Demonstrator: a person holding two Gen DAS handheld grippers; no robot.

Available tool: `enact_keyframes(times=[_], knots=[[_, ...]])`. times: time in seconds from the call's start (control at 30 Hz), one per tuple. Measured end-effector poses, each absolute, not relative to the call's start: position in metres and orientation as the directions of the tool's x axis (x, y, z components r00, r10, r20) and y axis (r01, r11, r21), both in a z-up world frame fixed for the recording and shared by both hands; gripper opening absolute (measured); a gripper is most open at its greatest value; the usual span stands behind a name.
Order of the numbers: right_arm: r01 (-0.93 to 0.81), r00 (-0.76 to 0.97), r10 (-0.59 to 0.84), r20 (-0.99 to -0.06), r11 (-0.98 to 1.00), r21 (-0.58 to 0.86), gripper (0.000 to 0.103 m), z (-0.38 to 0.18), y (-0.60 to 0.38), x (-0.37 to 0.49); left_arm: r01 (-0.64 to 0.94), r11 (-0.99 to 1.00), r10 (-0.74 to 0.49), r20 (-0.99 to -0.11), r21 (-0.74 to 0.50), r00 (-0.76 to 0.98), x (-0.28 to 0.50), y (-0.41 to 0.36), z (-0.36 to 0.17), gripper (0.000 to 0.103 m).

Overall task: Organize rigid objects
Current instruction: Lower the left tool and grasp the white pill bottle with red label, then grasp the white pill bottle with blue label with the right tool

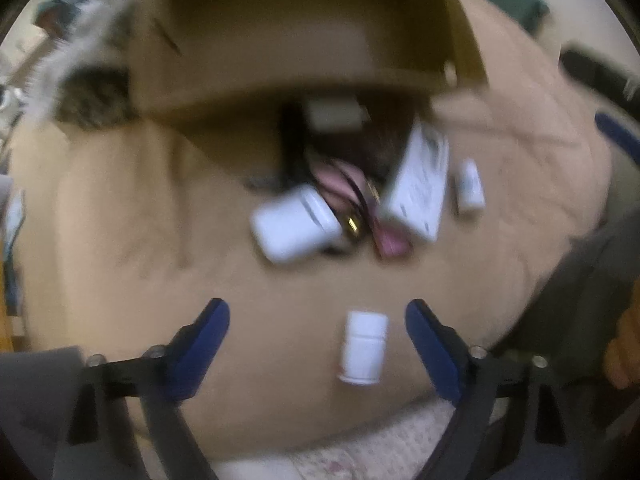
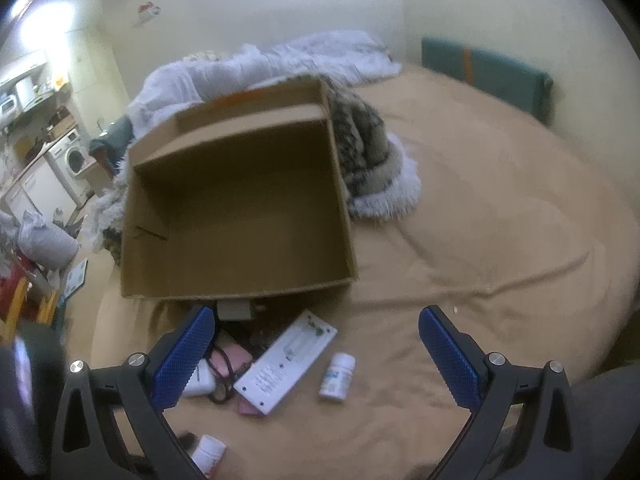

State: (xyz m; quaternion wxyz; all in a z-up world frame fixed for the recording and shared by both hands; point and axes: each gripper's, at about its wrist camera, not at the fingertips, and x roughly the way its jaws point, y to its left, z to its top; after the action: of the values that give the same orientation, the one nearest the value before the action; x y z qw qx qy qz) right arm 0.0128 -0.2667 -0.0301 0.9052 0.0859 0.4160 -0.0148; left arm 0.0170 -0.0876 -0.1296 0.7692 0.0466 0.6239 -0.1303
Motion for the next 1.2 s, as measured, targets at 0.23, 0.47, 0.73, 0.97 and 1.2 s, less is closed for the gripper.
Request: enact_keyframes(times=[0.23,0.47,0.73,0.97,1.2], knots=[[0.166,0.566,0.083,-0.82,0.963,0.212,0.103,-0.048,-0.285,0.018,0.291,0.953,-0.123,-0.987,-0.087,0.107,0.013,-0.11,-0.16,0.062],[0.17,0.538,0.111,-0.836,0.957,0.236,0.103,-0.054,-0.285,0.021,0.288,0.956,-0.088,-0.993,-0.063,0.077,0.004,-0.112,-0.18,0.034],[0.159,0.512,0.11,-0.852,0.963,0.219,0.103,-0.059,-0.281,0.024,0.192,0.979,-0.094,-0.988,-0.069,0.126,0.017,-0.087,-0.167,0.024],[0.192,0.444,0.133,-0.886,0.952,0.239,0.103,-0.077,-0.285,0.034,0.051,0.995,-0.089,-0.971,-0.08,0.222,0.025,-0.041,-0.143,0.024],[0.288,0.315,0.145,-0.938,0.927,0.24,0.085,-0.115,-0.298,0.049,-0.033,0.996,-0.077,-0.969,-0.087,0.233,0.039,-0.02,-0.126,0.024]])
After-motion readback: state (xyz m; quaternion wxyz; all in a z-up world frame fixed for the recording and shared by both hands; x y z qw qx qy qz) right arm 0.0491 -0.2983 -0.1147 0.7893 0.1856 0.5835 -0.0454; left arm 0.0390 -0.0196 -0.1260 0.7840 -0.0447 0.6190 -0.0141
